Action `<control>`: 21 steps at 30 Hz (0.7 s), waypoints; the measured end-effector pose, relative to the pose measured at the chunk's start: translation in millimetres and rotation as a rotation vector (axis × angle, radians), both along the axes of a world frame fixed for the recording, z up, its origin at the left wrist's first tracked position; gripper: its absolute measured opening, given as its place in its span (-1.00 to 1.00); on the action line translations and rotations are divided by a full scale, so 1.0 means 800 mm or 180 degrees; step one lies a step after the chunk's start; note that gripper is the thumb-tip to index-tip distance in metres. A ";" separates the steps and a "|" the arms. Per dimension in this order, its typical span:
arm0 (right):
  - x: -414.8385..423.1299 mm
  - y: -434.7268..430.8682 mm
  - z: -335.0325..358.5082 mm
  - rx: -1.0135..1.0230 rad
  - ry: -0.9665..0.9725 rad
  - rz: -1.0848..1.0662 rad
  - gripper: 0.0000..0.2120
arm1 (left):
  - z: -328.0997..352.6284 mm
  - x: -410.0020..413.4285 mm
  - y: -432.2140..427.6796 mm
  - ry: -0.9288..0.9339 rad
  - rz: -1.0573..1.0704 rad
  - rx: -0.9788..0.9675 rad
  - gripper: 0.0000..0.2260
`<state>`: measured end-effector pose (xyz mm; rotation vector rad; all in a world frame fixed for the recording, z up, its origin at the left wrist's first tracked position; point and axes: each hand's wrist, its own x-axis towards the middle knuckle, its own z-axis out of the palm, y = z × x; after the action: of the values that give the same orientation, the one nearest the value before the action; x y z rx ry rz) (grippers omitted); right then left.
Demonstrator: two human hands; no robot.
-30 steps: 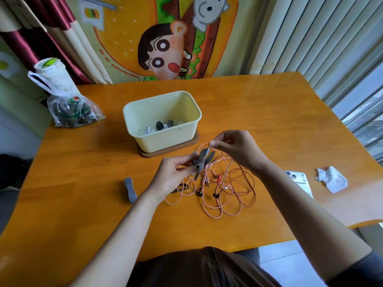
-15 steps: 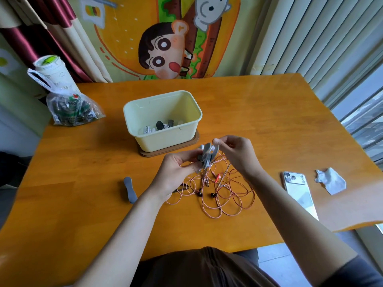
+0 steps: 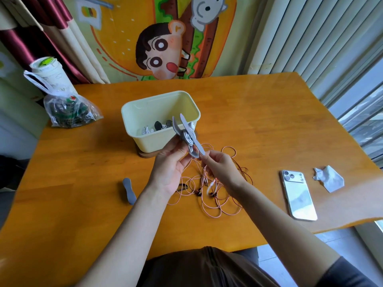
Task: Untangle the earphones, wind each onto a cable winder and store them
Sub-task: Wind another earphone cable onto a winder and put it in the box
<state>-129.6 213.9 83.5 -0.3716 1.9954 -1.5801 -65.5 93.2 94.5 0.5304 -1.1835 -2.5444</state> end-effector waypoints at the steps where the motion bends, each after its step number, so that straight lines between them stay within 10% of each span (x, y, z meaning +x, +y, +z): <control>1: 0.003 0.000 -0.001 -0.0026 -0.0005 0.0012 -0.75 | -0.001 -0.002 -0.002 0.0009 0.0059 -0.0046 -0.72; 13: 0.005 0.009 0.036 0.0656 0.1100 0.0847 -0.79 | -0.053 0.004 -0.026 -0.0901 0.0716 -0.3067 -0.69; 21: -0.038 0.022 0.057 0.1030 0.1791 0.0627 -0.84 | -0.054 0.011 -0.025 -0.0469 -0.0290 -0.2998 -0.66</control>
<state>-160.3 231.8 129.3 -0.9278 2.4864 -1.0772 -56.3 73.0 51.3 0.4132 -2.2562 -1.7029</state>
